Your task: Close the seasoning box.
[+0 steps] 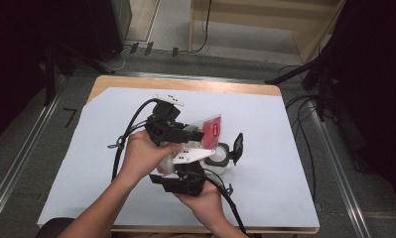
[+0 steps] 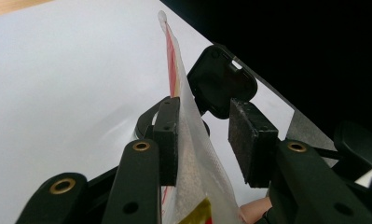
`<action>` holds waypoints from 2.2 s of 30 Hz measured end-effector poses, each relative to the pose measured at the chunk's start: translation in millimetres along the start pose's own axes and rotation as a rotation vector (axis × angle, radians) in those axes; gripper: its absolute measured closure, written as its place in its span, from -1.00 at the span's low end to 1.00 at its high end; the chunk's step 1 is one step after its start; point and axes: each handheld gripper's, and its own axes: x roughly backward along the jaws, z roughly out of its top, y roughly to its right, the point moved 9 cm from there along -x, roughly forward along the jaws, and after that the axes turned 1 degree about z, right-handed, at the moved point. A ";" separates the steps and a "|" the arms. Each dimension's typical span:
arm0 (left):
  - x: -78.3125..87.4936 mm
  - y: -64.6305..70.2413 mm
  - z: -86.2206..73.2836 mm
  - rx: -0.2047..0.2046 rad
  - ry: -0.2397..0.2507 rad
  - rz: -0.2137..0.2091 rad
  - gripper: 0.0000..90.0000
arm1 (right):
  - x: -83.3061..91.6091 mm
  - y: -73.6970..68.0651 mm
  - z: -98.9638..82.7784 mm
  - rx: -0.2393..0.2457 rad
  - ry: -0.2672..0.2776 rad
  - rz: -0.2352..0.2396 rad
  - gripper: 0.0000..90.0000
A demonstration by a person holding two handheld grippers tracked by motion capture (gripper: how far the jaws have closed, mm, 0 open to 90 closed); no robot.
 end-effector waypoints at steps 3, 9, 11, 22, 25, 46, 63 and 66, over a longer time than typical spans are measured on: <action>0.0 0.1 -0.1 -0.004 -0.001 0.006 0.46 | -0.1 -0.1 0.0 0.002 0.002 -0.001 0.40; -0.2 0.1 0.0 -0.004 0.003 0.004 0.45 | -0.1 -0.4 -0.1 0.006 0.003 -0.001 0.40; -0.3 -0.1 0.0 -0.006 0.002 0.005 0.45 | 0.1 -0.5 -0.3 0.005 -0.001 -0.001 0.40; -0.7 -0.6 -0.7 -0.025 -0.001 0.018 0.46 | 0.2 -0.5 -0.9 0.007 -0.005 -0.004 0.40; -0.8 -0.8 -0.7 -0.034 0.000 0.027 0.47 | 0.2 -0.3 -1.1 0.010 -0.007 -0.006 0.40; 0.5 -4.3 -3.0 -0.006 -0.023 0.043 0.72 | -1.5 -1.7 -2.6 0.026 -0.015 -0.016 0.41; 0.2 -3.6 -2.2 -0.014 -0.032 0.051 0.72 | -1.3 -2.7 -1.9 0.024 -0.011 -0.009 0.41; 0.2 -3.9 -2.0 -0.014 -0.033 0.052 0.72 | -1.4 -2.8 -1.5 0.020 -0.011 -0.007 0.41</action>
